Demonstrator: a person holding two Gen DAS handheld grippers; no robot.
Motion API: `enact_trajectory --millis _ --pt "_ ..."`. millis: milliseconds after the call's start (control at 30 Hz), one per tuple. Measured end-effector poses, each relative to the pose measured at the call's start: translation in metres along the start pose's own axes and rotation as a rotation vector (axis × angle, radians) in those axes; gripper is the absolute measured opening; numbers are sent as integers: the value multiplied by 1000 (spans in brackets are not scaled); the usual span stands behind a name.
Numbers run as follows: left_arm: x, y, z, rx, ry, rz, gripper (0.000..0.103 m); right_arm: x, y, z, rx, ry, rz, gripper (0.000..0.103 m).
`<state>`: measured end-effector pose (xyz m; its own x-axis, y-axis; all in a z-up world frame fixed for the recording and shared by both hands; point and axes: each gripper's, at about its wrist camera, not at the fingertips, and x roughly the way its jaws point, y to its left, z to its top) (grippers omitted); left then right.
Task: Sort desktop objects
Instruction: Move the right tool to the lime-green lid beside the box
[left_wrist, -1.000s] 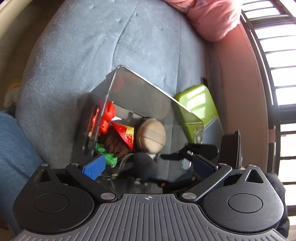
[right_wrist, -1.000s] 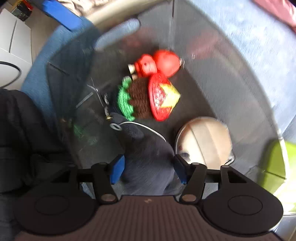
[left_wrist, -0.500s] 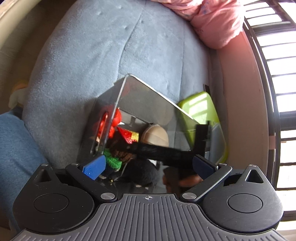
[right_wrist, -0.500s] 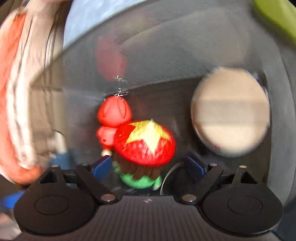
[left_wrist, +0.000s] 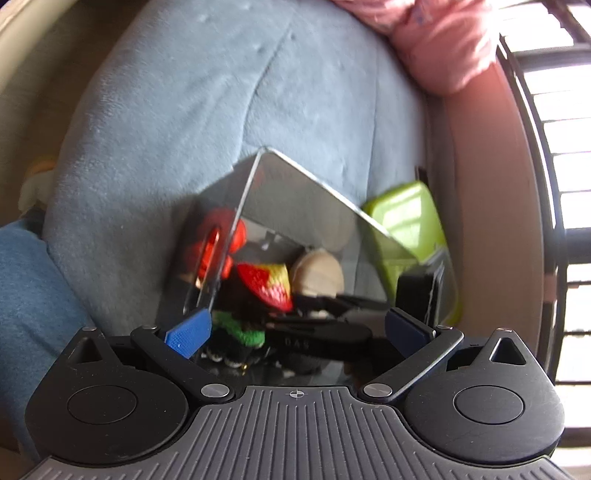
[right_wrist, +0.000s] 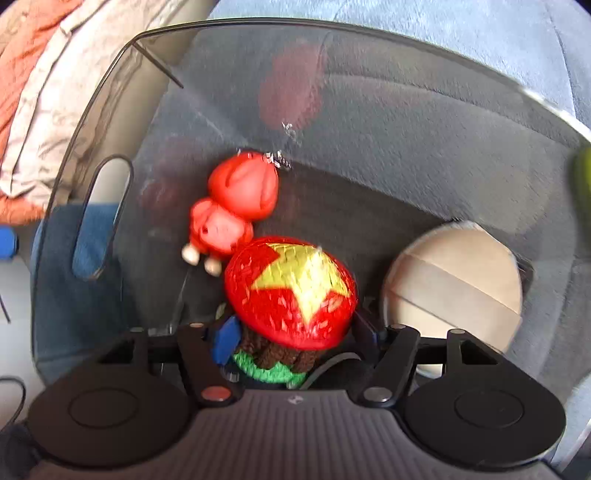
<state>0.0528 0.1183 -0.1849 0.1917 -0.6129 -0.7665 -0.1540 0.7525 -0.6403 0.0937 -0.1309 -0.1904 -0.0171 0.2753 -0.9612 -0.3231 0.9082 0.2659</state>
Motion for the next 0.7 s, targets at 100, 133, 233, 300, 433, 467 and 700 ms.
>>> enact_trajectory --millis 100,133,233,300,433,467,700 --pt "-8 -3 1 30 -25 29 103 -25 -7 0 35 -24 49 71" --pt "-11 -4 4 32 -38 35 103 -42 -12 -3 48 -65 70 72" --pt "-9 -8 12 46 -64 52 103 -105 -34 -22 70 -272 83 84" --pt "-1 -11 16 75 -58 91 103 -140 -48 -43 98 -418 53 85" --pt "23 -6 19 99 -32 240 103 -164 -79 -86 200 -572 -83 84" --pt "28 -4 19 91 -23 242 103 -162 -87 -96 229 -575 -118 81" --pt "30 -22 10 121 -69 226 103 -72 -142 -133 422 -510 -19 54"
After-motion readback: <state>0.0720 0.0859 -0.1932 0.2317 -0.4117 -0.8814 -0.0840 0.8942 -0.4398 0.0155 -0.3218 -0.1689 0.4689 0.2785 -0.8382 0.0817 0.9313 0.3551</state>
